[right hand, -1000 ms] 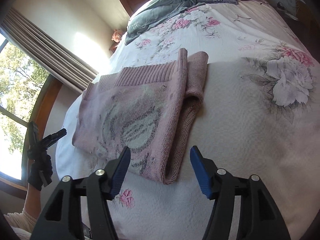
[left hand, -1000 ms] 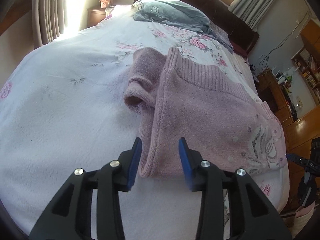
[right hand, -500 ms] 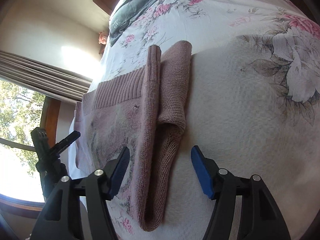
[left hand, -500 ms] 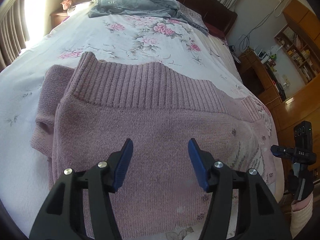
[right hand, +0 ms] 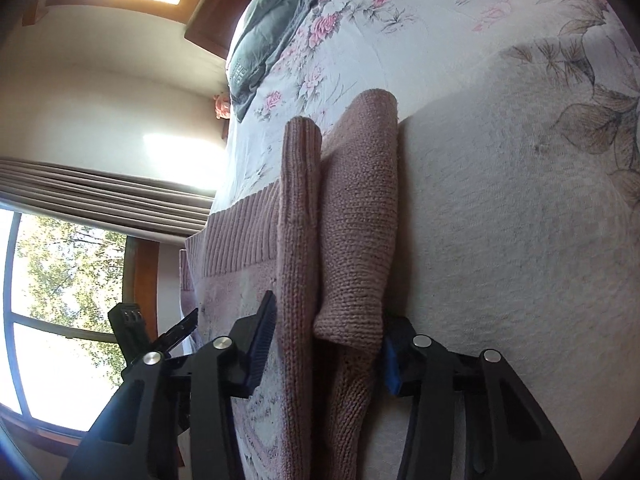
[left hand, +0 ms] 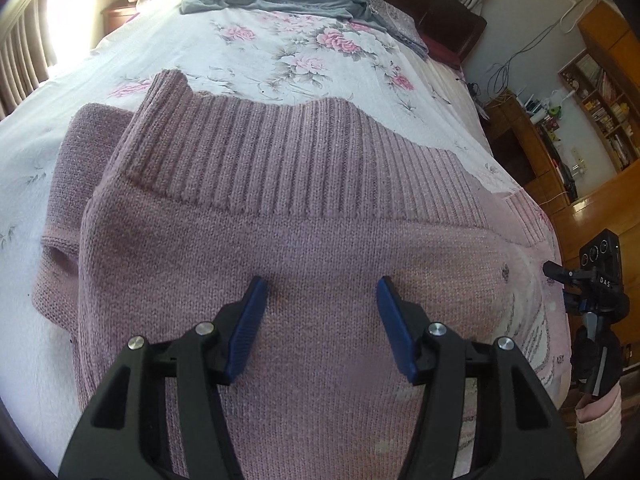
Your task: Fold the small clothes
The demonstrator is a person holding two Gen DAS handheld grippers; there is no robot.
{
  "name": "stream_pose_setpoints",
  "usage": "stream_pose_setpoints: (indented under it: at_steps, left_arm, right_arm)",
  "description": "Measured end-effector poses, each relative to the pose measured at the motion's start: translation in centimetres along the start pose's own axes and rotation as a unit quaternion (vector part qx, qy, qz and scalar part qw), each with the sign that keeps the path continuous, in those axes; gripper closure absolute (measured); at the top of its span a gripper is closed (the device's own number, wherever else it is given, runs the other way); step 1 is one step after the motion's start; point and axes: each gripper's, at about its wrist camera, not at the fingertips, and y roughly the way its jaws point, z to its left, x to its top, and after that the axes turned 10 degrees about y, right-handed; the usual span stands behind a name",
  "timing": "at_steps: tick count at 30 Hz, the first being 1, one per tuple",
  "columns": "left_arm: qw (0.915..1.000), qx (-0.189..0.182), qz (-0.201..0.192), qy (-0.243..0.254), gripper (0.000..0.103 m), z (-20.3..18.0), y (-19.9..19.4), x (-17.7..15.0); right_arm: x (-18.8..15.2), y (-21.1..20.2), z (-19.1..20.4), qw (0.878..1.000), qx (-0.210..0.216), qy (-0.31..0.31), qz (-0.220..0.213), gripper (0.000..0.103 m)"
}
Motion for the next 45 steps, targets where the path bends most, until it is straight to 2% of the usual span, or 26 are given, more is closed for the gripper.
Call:
stream_pose_setpoints:
  at_steps: [2, 5, 8, 12, 16, 20, 23, 27, 30, 33, 36, 38, 41, 45]
  left_arm:
    - [1.0000, -0.002, -0.001, 0.000, 0.046, 0.2, 0.1, 0.1]
    - [1.0000, -0.005, -0.002, 0.001, 0.046, 0.3, 0.2, 0.1]
    - [1.0000, -0.009, -0.002, -0.001, 0.046, 0.5, 0.5, 0.2]
    - [0.9998, -0.019, -0.005, -0.008, 0.046, 0.9, 0.5, 0.1]
    - [0.9987, -0.039, -0.011, -0.030, 0.046, 1.6, -0.8, -0.1]
    - [0.9978, -0.047, -0.027, -0.039, 0.045, 2.5, -3.1, -0.6]
    - [0.9964, -0.057, -0.044, -0.044, 0.043, 3.4, -5.0, -1.0]
    - [0.9946, -0.064, -0.064, -0.052, 0.042, 4.7, -7.2, -1.9]
    - [0.9934, -0.064, -0.074, -0.059, 0.042, 5.6, -8.2, -2.6]
    - [0.9920, -0.066, -0.082, -0.069, 0.041, 6.8, -8.9, -3.0]
    - [0.9907, -0.067, -0.086, -0.081, 0.041, 8.0, -9.3, -3.5]
    - [0.9896, -0.071, -0.088, -0.089, 0.041, 8.6, -9.5, -3.7]
    - [0.9882, -0.076, -0.091, -0.097, 0.041, 9.1, -9.9, -4.1]
    - [0.9880, -0.081, -0.091, -0.095, 0.041, 9.0, -9.9, -3.8]
  right_arm:
    - [-0.4, -0.5, -0.6, 1.000, 0.004, 0.006, -0.003, 0.069]
    - [-0.6, -0.7, -1.1, 1.000, 0.015, 0.007, -0.006, 0.074]
    - [-0.7, -0.8, -1.1, 1.000, 0.021, 0.003, -0.011, 0.076]
    - [-0.7, -1.3, -0.7, 0.998, 0.053, 0.021, -0.010, 0.078]
    - [-0.7, -2.5, 2.2, 0.996, 0.084, 0.018, -0.012, 0.079]
    - [-1.1, -2.7, 8.7, 0.997, 0.065, -0.051, -0.006, 0.079]
    - [-1.8, -1.4, 14.2, 0.993, 0.049, -0.110, 0.008, 0.079]
    - [-3.7, 2.7, 20.8, 0.982, 0.011, -0.186, 0.040, 0.079]
    - [-5.8, 6.9, 24.1, 0.970, -0.025, -0.233, 0.070, 0.079]
    - [-8.3, 11.5, 26.0, 0.953, -0.071, -0.276, 0.101, 0.079]
    - [-9.8, 15.5, 26.0, 0.942, -0.121, -0.289, 0.122, 0.078]
    - [-10.4, 17.1, 25.3, 0.939, -0.137, -0.285, 0.135, 0.069]
    - [-11.0, 17.7, 24.8, 0.938, -0.135, -0.284, 0.146, 0.058]
    - [-11.8, 16.1, 25.5, 0.934, -0.139, -0.303, 0.131, 0.052]
